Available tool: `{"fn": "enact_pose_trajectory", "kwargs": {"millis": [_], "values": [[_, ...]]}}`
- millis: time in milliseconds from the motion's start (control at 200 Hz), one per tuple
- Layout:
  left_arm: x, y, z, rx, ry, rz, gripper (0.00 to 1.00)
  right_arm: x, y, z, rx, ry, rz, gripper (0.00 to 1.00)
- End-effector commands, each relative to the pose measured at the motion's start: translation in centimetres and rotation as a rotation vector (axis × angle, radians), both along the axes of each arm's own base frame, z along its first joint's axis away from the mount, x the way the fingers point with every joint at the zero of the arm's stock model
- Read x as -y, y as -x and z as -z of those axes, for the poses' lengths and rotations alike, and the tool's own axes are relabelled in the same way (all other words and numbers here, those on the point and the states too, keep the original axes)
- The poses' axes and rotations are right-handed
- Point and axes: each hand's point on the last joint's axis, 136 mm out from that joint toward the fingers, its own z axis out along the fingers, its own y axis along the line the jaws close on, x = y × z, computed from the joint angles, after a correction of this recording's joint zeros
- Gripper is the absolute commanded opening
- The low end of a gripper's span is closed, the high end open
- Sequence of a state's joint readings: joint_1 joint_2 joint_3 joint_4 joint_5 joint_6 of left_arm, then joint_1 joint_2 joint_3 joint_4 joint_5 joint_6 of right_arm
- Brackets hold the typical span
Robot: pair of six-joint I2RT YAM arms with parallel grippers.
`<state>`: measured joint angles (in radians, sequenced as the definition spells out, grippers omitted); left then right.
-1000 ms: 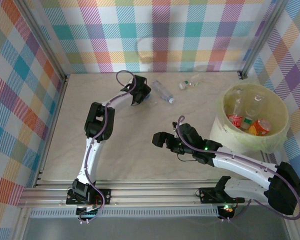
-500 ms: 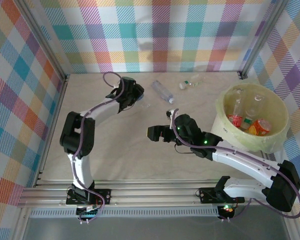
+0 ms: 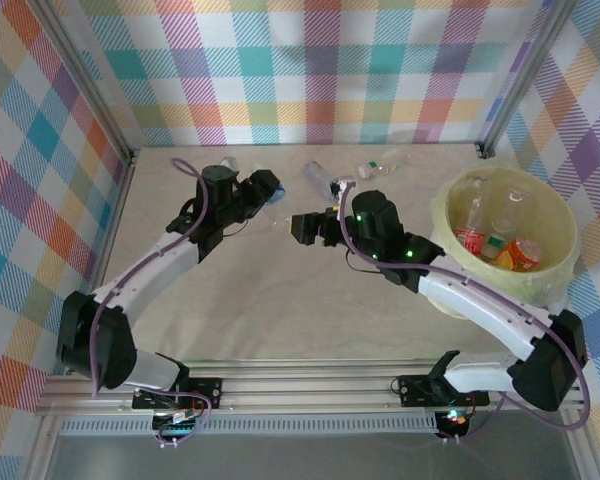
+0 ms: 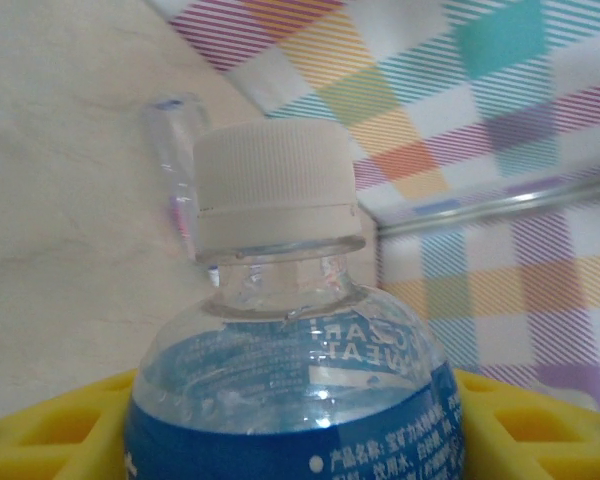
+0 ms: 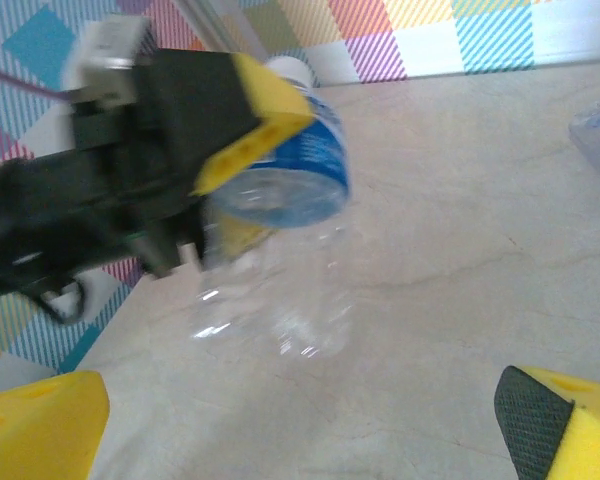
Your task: Put the plastic bottles in the bin
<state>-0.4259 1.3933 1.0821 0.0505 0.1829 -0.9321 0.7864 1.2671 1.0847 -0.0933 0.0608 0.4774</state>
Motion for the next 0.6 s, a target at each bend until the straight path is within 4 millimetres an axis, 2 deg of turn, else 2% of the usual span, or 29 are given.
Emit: {"fn": "enact_pose_trajectory", "kwargs": {"millis": [0, 95, 255, 395, 595], "values": [[1.7, 2.2, -4.1, 0.114, 0.073, 0.122, 0.60, -2.0, 0.6, -2.5, -0.019, -0.096, -0.095, 1.00], [2.7, 3.3, -5.8, 0.132, 0.103, 0.185, 0.60, -3.6, 1.0, -3.7, -0.013, -0.134, -0.189, 1.00], [4.1, 4.5, -7.0, 0.152, 0.124, 0.238, 0.60, -5.4, 1.3, -4.7, -0.003, -0.176, -0.277, 1.00], [4.9, 5.0, -7.7, 0.175, 0.138, 0.268, 0.60, -5.6, 1.2, -4.9, -0.024, -0.171, -0.275, 1.00], [5.4, 5.1, -8.7, 0.204, 0.171, 0.289, 0.61, -5.2, 1.2, -3.8, -0.093, -0.132, -0.256, 0.97]]}}
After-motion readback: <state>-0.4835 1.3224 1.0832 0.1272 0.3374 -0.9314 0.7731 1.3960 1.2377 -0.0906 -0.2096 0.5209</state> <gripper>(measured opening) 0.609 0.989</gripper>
